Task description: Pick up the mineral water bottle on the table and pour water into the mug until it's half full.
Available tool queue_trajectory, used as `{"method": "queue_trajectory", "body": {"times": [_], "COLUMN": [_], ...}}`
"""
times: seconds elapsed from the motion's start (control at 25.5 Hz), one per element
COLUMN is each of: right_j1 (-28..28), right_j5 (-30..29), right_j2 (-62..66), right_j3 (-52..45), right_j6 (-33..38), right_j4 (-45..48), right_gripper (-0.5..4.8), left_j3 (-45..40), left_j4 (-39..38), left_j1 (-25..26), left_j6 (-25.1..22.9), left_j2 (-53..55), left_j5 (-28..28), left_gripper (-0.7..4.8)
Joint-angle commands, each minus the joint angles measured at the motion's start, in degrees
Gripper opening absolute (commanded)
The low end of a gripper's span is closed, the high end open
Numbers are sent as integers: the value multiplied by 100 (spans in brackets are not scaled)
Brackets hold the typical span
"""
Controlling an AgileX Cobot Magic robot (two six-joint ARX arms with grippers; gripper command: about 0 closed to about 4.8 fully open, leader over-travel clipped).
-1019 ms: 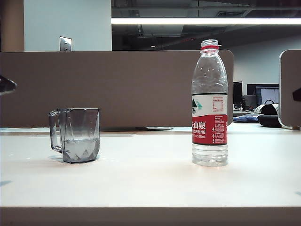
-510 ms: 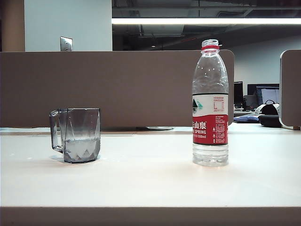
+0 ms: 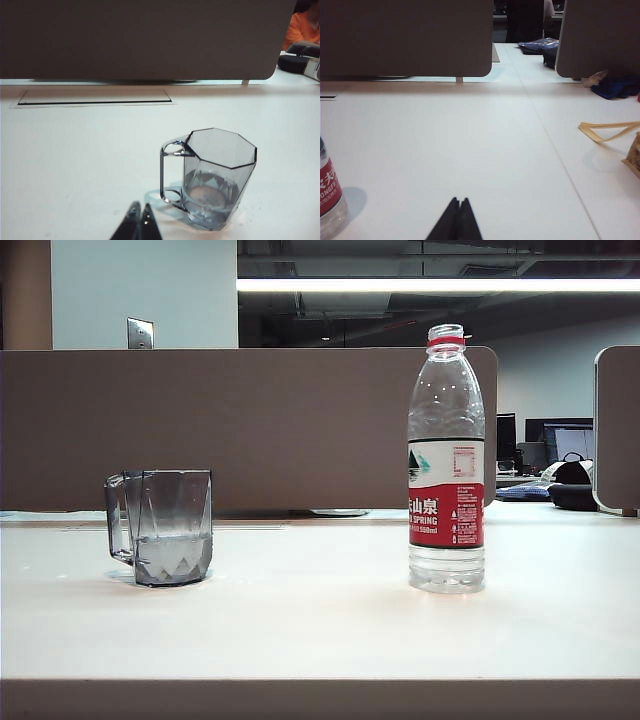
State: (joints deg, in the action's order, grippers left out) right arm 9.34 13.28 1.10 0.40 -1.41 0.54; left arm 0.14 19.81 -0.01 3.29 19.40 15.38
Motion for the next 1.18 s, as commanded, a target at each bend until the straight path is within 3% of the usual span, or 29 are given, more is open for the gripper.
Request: {"method": "queue_trajectory", "body": {"times": [0.04, 0.47, 0.78, 1.18], "right_j1": [11, 9, 9, 13], "right_j5": [7, 7, 7, 7], "right_j2": [2, 0, -57, -79], "right_j3": [-31, -31, -31, -31], "right_j6": [24, 24, 24, 24], "right_j4": [98, 98, 96, 94], "right_gripper": [-1, -1, -1, -1], "left_j3": [22, 22, 22, 22], "left_j4": [31, -20, -501, -452], "left_j1": [-7, -9, -7, -85], "left_j6": [-2, -2, -2, 0], "left_j2": [-7, -66, -973, -1923], "left_j5": [-7, -2, -11, -22], "left_gripper": [-5, -5, -5, -5]}}
